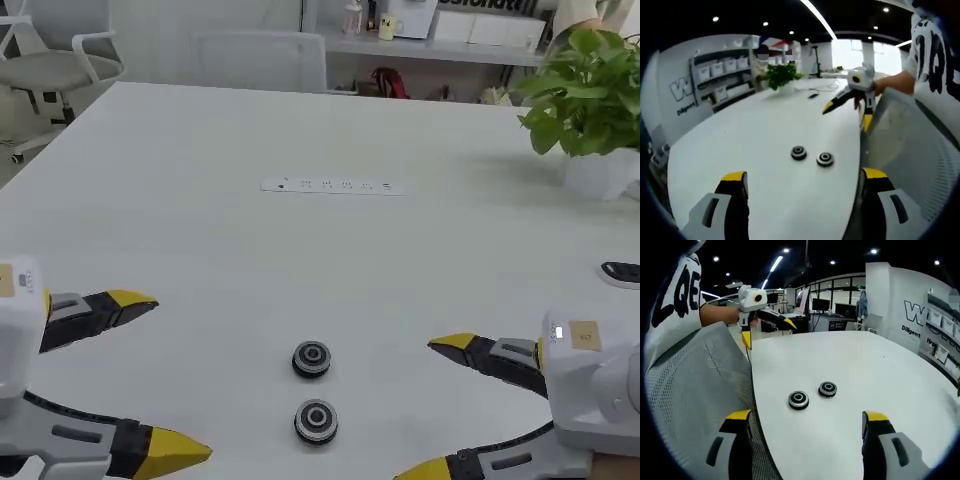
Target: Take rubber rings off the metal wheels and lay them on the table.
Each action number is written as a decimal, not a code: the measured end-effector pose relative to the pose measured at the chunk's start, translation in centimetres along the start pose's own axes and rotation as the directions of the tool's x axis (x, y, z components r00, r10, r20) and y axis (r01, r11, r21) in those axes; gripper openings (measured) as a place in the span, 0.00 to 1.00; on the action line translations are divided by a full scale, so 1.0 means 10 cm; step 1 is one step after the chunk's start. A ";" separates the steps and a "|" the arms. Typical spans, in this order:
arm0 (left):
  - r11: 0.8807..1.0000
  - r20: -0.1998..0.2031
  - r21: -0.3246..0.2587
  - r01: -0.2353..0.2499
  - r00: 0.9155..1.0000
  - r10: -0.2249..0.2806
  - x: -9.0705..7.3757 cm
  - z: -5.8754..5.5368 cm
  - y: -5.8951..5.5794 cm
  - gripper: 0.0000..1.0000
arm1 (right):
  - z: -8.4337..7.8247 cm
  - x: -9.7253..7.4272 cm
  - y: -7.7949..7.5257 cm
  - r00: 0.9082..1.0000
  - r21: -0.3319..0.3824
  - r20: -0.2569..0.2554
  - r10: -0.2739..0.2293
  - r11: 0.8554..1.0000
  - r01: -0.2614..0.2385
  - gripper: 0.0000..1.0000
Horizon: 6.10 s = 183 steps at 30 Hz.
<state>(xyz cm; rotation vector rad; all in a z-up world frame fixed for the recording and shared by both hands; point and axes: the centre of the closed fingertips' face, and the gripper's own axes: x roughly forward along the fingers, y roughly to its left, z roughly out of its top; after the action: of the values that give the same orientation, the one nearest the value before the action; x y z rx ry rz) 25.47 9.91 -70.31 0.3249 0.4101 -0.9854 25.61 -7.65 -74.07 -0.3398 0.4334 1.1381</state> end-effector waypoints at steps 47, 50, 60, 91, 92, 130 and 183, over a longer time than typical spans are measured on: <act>0.993 -0.058 0.108 0.057 0.997 -0.051 0.21 0.07 0.02 0.88 | 0.11 0.17 -0.11 0.999 -0.033 0.008 0.051 0.998 -0.050 0.77; 0.992 -0.062 0.112 0.064 0.996 -0.057 0.23 0.06 0.01 0.87 | 0.11 0.20 -0.11 0.998 -0.044 0.001 0.055 0.998 -0.055 0.76; 0.990 -0.068 0.118 0.078 0.995 -0.070 0.26 0.07 0.01 0.85 | 0.09 0.25 -0.11 0.997 -0.071 -0.018 0.080 0.994 -0.081 0.72; 0.982 -0.104 0.127 0.141 0.986 -0.128 0.43 0.00 -0.01 0.76 | -0.01 0.37 -0.08 0.986 -0.114 -0.078 0.145 0.982 -0.153 0.59; 0.981 -0.106 0.128 0.143 0.986 -0.130 0.43 0.00 -0.02 0.76 | 0.00 0.38 -0.07 0.986 -0.114 -0.077 0.149 0.981 -0.157 0.59; 0.969 -0.113 0.113 0.220 0.972 -0.207 0.60 0.03 -0.11 0.66 | 0.04 0.52 0.02 0.967 -0.150 -0.107 0.230 0.958 -0.244 0.51; 0.946 -0.158 0.120 0.300 0.947 -0.281 0.86 0.00 -0.28 0.56 | -0.02 0.64 0.11 0.947 -0.146 -0.146 0.287 0.940 -0.308 0.40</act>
<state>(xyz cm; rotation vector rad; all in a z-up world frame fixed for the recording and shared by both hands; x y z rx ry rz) 27.30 2.13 -74.64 0.4734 0.5263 -1.2903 26.81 -2.22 -77.43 -0.5052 0.5109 1.4601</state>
